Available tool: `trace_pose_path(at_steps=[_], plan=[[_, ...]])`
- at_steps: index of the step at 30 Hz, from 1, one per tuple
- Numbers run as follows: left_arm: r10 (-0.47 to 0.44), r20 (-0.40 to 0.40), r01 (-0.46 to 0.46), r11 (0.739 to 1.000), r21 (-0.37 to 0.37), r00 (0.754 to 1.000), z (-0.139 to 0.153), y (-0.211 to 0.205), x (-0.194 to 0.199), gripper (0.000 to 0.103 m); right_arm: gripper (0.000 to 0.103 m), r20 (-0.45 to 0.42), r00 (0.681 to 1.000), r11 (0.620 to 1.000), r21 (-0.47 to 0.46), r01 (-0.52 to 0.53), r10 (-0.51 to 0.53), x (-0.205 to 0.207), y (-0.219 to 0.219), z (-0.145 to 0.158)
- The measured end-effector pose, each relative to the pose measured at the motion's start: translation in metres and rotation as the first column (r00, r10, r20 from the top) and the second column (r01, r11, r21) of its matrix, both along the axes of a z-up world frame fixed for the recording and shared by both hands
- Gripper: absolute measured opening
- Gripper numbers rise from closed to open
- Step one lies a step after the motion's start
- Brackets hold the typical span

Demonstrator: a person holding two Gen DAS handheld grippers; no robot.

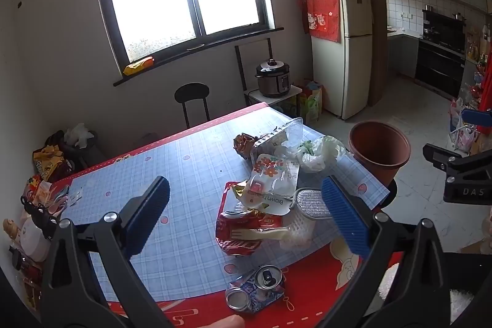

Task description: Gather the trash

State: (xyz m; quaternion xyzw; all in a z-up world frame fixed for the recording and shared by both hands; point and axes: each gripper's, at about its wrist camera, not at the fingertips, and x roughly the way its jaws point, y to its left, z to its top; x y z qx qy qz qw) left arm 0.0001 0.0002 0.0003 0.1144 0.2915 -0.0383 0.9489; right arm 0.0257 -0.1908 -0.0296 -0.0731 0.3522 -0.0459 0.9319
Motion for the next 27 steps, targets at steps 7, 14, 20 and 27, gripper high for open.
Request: trace_pose_path(at_steps=[7, 14, 20, 27], plan=[[-0.010, 0.010, 0.010, 1.000, -0.008, 1.000, 0.003, -0.006, -0.002, 0.098, 0.098, 0.001, 1.000, 1.000, 0.004, -0.003, 0.003, -0.001, -0.001, 0.002], [-0.005, 0.014, 0.006, 0.999, -0.034, 1.000, 0.006, 0.004, -0.001, 0.098, 0.098, 0.007, 1.000, 1.000, 0.005, -0.001, 0.001, 0.000, -0.002, 0.003], [-0.006, 0.014, 0.007, 0.999, -0.038, 1.000, 0.007, 0.005, 0.003, 0.098, 0.098, 0.010, 1.000, 1.000, 0.007, 0.001, -0.001, 0.001, -0.002, 0.003], [-0.006, 0.014, 0.007, 0.999, -0.039, 1.000, 0.005, 0.005, 0.004, 0.098, 0.098, 0.012, 1.000, 1.000, 0.007, 0.001, -0.001, 0.001, 0.000, -0.002]])
